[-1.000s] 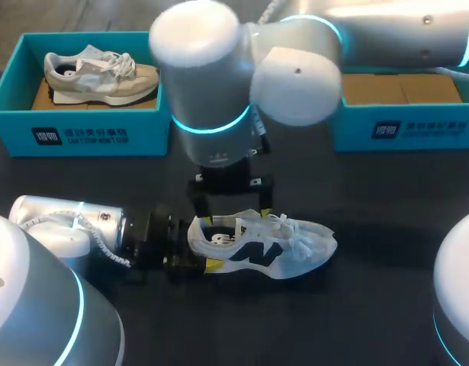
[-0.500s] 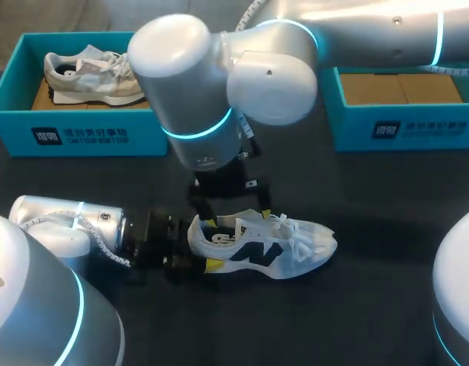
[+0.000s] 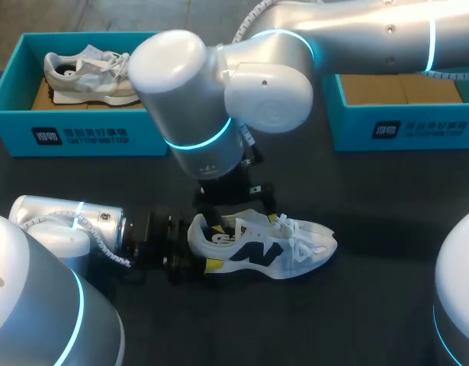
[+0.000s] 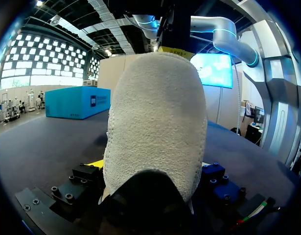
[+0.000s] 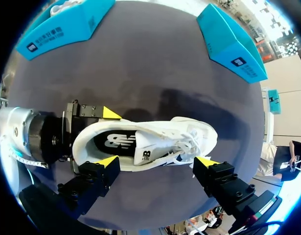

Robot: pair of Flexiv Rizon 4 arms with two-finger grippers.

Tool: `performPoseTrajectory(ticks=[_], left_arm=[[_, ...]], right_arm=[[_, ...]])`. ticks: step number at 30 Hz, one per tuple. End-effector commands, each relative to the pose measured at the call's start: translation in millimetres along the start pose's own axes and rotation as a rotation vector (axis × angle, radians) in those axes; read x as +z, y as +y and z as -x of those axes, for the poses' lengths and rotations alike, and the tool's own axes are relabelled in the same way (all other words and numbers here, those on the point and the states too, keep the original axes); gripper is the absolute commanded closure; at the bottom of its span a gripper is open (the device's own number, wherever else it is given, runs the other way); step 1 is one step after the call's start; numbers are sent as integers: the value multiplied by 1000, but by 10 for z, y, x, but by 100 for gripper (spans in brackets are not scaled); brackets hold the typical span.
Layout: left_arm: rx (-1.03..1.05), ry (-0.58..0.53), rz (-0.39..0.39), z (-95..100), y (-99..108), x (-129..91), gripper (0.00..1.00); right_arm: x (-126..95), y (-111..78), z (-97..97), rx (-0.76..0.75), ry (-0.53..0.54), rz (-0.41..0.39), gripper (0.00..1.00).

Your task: Take the shoe out of the shoebox, open the shoe tongue, remove and reinsert the insole, then place the shoe into the shoebox

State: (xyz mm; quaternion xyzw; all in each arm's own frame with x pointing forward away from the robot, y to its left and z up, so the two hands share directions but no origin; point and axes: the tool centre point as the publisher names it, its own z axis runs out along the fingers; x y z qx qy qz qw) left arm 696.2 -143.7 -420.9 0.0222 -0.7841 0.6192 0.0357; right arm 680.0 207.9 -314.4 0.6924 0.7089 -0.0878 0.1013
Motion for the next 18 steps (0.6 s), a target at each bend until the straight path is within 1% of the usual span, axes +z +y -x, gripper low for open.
performPoseTrajectory(ticks=[1, 4, 9, 18], left_arm=[[0, 2, 2, 6, 2, -12, 100], [0, 2, 2, 6, 2, -12, 100], [0, 2, 2, 6, 2, -12, 100], [0, 2, 2, 6, 2, -12, 100]], right_arm=[[29, -26, -95, 144, -34, 5, 0], [67, -9, -94, 151, -36, 4, 0], [131, 11, -101, 177, -67, -22, 0], [249, 30, -74, 213, -73, -18, 0]])
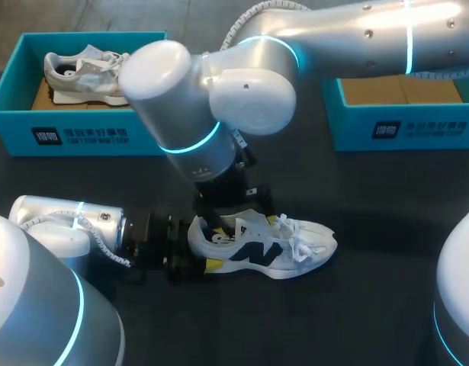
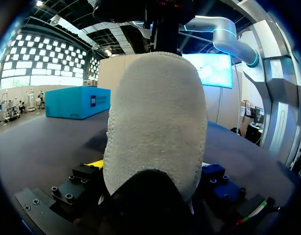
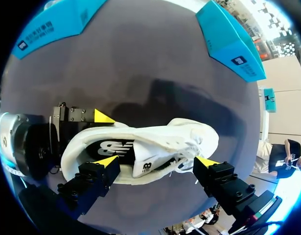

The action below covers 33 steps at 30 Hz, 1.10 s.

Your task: Take the shoe out of the shoebox, open the shoe tongue, remove and reinsert the insole, then place the shoe into the shoebox

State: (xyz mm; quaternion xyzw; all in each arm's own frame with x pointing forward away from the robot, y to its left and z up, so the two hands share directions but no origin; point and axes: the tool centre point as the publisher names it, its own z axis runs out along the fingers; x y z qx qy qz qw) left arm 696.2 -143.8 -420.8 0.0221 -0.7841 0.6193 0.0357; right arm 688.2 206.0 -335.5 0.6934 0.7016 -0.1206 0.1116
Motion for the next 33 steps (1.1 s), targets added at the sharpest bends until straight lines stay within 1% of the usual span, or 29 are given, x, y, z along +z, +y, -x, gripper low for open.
performPoseTrajectory(ticks=[1, 14, 22, 33], left_arm=[[0, 2, 2, 6, 2, -13, 100], [0, 2, 2, 6, 2, -13, 100], [0, 2, 2, 6, 2, -13, 100], [0, 2, 2, 6, 2, -13, 100]], right_arm=[[43, -45, -37, 211, -10, 10, 0], [121, -55, 52, 258, -32, 11, 0], [205, -76, 124, 279, -29, 6, 0], [214, -74, 238, 297, -42, 7, 0]])
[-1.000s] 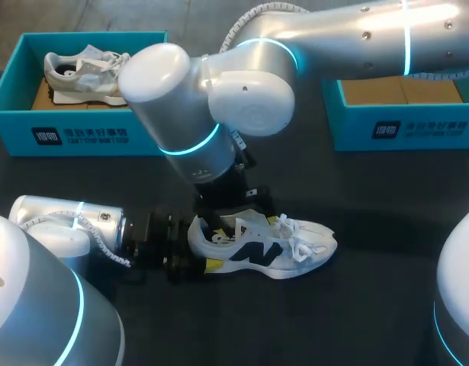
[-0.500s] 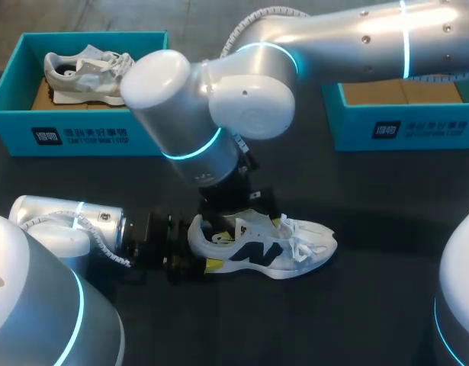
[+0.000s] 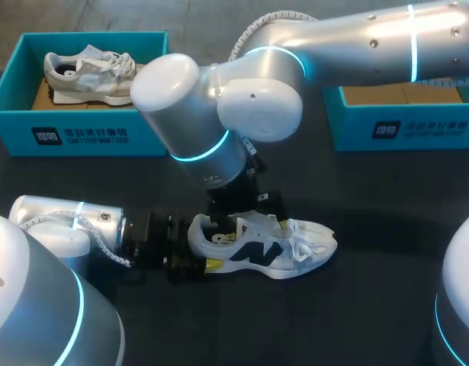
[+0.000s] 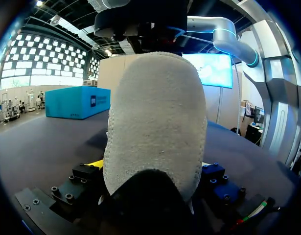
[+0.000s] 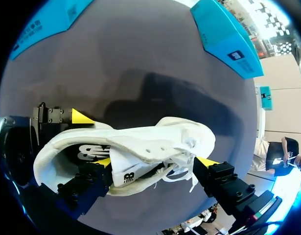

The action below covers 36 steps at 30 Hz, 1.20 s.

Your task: Take the shoe out of the shoebox, open the shoe tongue, remove and reinsert the insole, then place the shoe into the shoebox

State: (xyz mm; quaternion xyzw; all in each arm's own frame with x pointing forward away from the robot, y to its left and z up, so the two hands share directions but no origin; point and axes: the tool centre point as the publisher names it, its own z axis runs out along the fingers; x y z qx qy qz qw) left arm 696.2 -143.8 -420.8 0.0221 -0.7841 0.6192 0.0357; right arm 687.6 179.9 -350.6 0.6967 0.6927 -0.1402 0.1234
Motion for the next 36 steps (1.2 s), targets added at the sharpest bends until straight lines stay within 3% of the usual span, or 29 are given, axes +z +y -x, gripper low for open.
performPoseTrajectory(ticks=[1, 36], left_arm=[[0, 2, 2, 6, 2, -12, 100], [0, 2, 2, 6, 2, -12, 100]], right_arm=[[-15, -68, 54, 283, 4, 16, 0], [-175, -5, 545, 274, 8, -28, 0]])
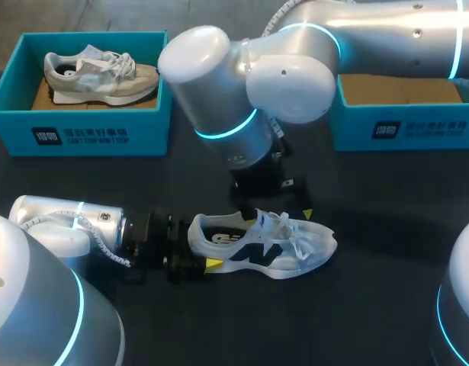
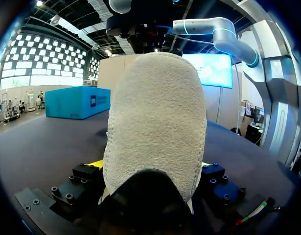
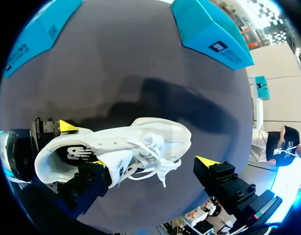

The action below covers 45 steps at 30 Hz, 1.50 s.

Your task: Take the shoe out of the shoebox, open the shoe tongue, remove and reinsert the insole, then place the shoe into the shoebox

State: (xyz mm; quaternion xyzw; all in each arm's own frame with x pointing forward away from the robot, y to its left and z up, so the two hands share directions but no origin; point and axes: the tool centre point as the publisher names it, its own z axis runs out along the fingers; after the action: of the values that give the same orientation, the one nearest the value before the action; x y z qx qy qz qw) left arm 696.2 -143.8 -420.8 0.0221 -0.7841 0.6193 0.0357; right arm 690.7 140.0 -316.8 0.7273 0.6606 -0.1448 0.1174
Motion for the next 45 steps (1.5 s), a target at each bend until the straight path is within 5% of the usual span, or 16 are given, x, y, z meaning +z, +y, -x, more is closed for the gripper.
performPoseTrajectory(ticks=[1, 20, 24, 38, 45], left_arm=[[0, 2, 2, 6, 3, -13, 100], [0, 2, 2, 6, 3, -13, 100], [0, 2, 2, 6, 3, -13, 100], [0, 2, 2, 6, 3, -13, 100], [0, 2, 2, 6, 3, -13, 100]], right_arm=[[-6, -29, 53, 186, 11, 0, 0], [29, -3, -386, 126, 34, -14, 0], [16, -17, -437, 124, 35, -12, 23], [20, -110, -377, 153, 52, -15, 32], [7, -87, -310, 159, 51, -20, 53]])
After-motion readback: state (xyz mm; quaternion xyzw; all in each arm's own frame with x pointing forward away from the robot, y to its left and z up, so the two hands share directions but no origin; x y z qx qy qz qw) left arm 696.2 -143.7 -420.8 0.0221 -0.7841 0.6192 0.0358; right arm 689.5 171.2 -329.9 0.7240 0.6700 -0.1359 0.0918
